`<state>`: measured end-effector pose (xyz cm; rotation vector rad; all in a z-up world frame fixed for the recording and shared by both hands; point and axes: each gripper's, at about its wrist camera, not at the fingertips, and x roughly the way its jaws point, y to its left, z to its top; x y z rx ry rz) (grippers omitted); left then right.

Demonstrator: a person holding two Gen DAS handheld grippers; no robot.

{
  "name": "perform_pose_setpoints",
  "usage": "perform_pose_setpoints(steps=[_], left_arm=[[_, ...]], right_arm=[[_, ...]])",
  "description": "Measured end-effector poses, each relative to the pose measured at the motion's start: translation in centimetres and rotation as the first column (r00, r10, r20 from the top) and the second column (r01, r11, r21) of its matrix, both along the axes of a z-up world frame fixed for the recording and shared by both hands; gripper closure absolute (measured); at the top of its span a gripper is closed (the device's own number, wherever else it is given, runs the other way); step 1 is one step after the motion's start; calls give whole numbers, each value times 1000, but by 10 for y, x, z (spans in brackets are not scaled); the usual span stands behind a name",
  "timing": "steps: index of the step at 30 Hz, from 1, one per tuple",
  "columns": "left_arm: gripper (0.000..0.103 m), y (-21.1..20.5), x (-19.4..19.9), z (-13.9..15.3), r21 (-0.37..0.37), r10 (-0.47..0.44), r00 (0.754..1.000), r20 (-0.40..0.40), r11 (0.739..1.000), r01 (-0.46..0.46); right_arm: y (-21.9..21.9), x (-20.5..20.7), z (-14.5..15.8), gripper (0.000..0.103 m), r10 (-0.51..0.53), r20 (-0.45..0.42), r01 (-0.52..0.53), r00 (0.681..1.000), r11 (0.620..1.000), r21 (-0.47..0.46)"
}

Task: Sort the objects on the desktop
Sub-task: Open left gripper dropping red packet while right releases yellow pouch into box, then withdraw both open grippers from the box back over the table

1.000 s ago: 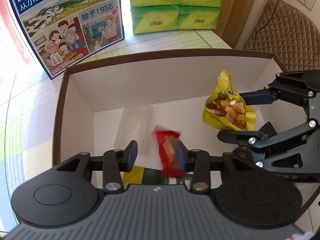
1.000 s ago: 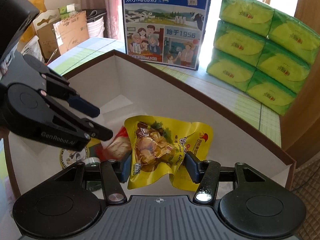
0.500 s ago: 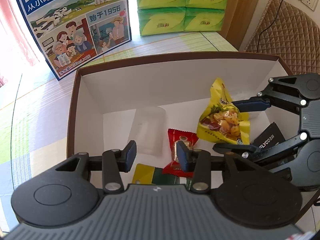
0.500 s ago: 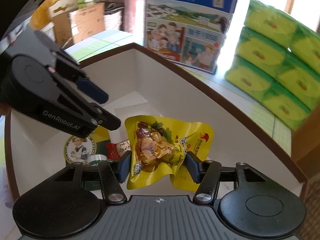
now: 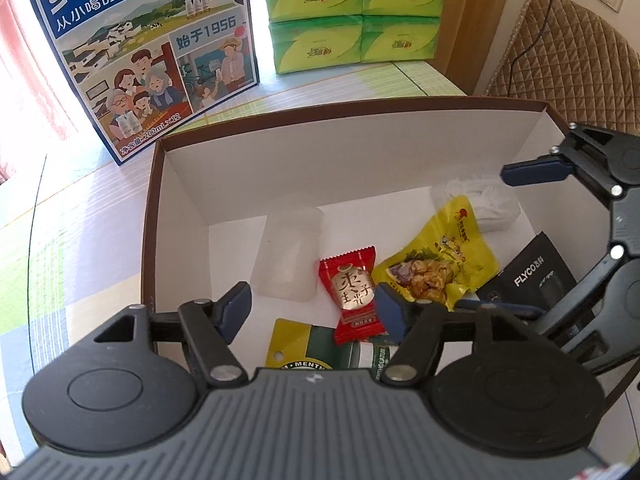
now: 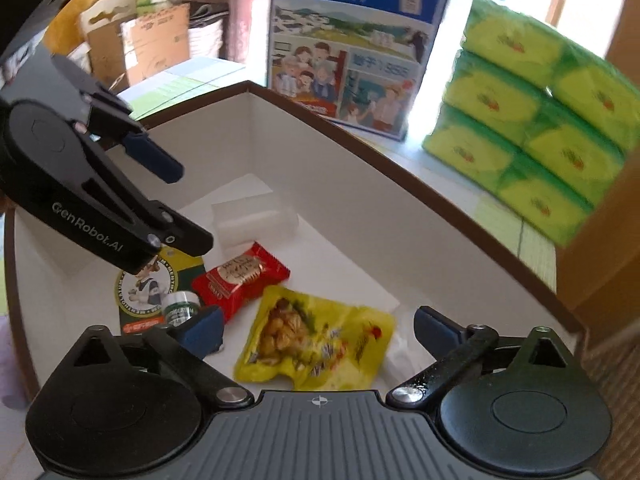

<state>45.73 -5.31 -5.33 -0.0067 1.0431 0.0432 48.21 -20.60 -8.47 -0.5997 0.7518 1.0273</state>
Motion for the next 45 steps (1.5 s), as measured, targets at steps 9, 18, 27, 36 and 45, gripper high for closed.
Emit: perform_pose_setpoints(steps=[9, 18, 27, 36, 45], left_arm=[[18, -13, -14, 9, 20, -11, 1000, 20, 1000, 11], [12, -22, -36, 29, 9, -16, 999, 46, 1000, 16], [12, -22, -61, 46, 7, 8, 998, 64, 1000, -8], [10, -23, -91, 69, 3, 4, 993, 114, 1000, -4], [9, -21, -120, 84, -1, -1, 988, 154, 1000, 2]], right_arm=[[-30, -7, 21, 2, -128, -89, 131, 988, 991, 30], [-57, -21, 38, 2, -255, -131, 265, 958, 962, 68], [-72, -44, 54, 2, -324, -143, 340, 935, 934, 109], [-78, -73, 73, 2, -350, -124, 367, 928, 917, 157], [-82, -103, 85, 2, -387, -115, 402, 915, 897, 182]])
